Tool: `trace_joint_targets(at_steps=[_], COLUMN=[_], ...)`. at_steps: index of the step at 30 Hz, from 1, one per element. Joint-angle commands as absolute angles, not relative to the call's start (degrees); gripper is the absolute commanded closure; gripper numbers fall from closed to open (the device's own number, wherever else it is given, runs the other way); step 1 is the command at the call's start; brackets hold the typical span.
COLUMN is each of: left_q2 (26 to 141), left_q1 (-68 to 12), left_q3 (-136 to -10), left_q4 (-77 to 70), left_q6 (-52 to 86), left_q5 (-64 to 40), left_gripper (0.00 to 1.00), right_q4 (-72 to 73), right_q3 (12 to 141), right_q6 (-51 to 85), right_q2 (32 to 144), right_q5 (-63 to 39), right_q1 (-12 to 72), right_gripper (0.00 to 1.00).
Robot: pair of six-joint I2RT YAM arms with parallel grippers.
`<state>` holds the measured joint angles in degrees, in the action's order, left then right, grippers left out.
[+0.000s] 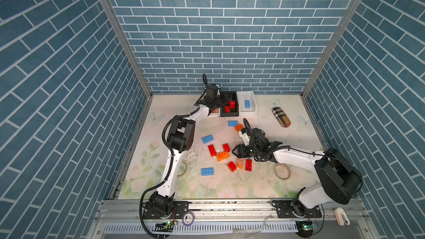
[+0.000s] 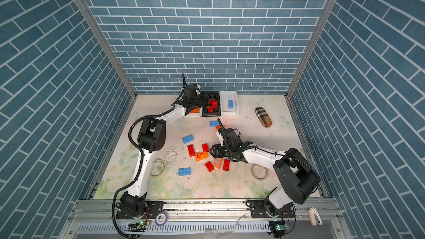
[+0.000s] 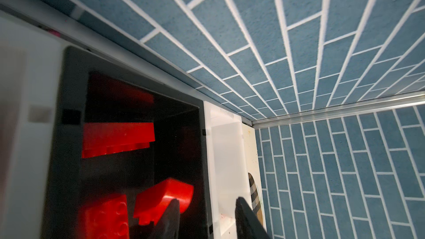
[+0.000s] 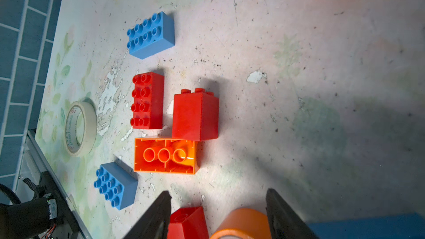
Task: Sort the legos into containers by color
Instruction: Pick up the lego from the center of the table.
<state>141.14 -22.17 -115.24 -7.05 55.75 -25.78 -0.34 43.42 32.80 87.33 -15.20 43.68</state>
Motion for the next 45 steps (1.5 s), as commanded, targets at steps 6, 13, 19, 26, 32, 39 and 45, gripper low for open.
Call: trace_joint_targets(at_steps=[6, 13, 19, 26, 32, 39, 45], left_q2=[139.6, 135.1, 129.8, 121.9, 115.4, 109.1, 103.2], left_q1=[-22.5, -22.4, -22.4, -22.2, -21.2, -20.4, -20.5], left_q3=[-117.1, -115.8, -112.1, -102.0, -91.8, -85.1, -79.8], left_q4=[-4.2, -0.4, 3.3, 3.9, 0.8, 2.0, 4.6], left_q6=[54.0, 48.4, 42.2, 35.6, 32.3, 28.2, 28.2], left_q5=[-25.3, -23.5, -20.4, -16.5, -15.3, -10.8, -7.2], left_gripper=[0.48, 0.47, 0.47, 0.47, 0.47, 0.47, 0.47], right_q4=[-3.0, -8.2, -11.3, -13.2, -14.2, -15.9, -16.2], right_q3=[49.9, 57.0, 60.5, 63.6, 66.5, 68.8, 69.5], right_q6=[32.7, 31.5, 31.6, 31.5, 31.1, 31.6, 32.1], right_q2=[92.1, 98.1, 101.2, 103.9, 106.8, 109.0, 109.8], right_q5=[-13.1, -7.7, -2.9, -0.3, 0.0, 2.3, 3.8], right_q1=[46.3, 49.7, 51.8, 52.3, 52.5, 52.6, 52.6], right_gripper=[0.32, 0.30, 0.30, 0.33, 0.38, 0.47, 0.57])
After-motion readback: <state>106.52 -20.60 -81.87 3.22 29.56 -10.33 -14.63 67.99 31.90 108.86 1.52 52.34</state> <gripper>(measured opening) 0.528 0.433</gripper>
